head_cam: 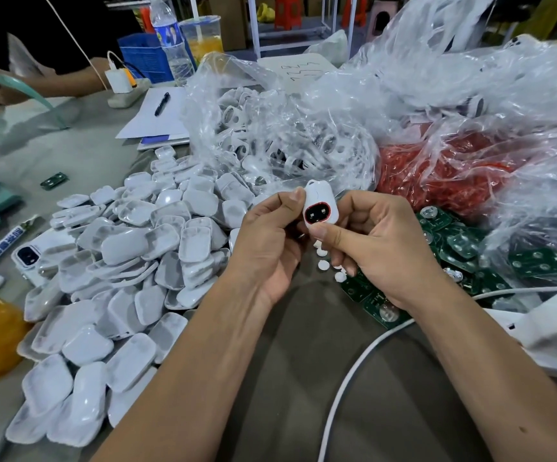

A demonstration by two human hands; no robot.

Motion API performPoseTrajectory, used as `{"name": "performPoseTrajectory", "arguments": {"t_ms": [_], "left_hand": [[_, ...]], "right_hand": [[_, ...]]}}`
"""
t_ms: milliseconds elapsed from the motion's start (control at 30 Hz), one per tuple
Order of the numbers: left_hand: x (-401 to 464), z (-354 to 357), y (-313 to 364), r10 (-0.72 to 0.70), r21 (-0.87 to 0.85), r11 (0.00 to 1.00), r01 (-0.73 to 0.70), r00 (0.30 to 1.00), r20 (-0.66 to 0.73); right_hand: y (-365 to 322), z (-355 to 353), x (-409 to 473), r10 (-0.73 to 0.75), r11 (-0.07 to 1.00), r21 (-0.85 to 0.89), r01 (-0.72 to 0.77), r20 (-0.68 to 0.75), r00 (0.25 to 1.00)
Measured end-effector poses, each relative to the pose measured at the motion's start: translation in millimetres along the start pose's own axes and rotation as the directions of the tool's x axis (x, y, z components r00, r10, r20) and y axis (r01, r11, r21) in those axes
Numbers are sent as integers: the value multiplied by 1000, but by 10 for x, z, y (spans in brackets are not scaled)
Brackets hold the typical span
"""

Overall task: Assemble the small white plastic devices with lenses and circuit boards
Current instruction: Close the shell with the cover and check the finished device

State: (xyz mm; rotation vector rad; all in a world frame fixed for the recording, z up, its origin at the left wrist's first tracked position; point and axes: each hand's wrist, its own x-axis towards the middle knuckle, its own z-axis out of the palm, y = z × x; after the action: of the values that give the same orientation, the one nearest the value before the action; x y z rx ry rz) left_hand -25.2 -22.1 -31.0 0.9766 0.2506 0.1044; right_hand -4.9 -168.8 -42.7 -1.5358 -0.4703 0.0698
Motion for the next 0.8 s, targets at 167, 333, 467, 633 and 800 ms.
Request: {"name": "performPoseTrajectory", "arguments": {"t_ms": [167, 333, 467, 633, 800], "left_hand": [[10, -47, 17, 213, 276, 937, -214, 977, 32], [-16, -22, -18, 288, 466, 832, -301, 952, 102], [-9, -32, -58, 280, 475, 826, -302, 953, 120], [8, -37, -102, 271, 469, 832, -296, 955, 122], [23, -31, -142, 243, 449, 856, -257, 966, 91]], "right_hand": [[-13, 16, -3, 67, 995, 67, -68, 24, 997], [39, -19, 56, 119, 989, 102, -106, -134, 984], [67, -23, 55, 66, 998, 19, -64, -144, 987], [71, 6, 54, 33, 999, -7, -34, -162, 986], [74, 16, 47, 9, 998, -54, -19, -190, 982]]}}
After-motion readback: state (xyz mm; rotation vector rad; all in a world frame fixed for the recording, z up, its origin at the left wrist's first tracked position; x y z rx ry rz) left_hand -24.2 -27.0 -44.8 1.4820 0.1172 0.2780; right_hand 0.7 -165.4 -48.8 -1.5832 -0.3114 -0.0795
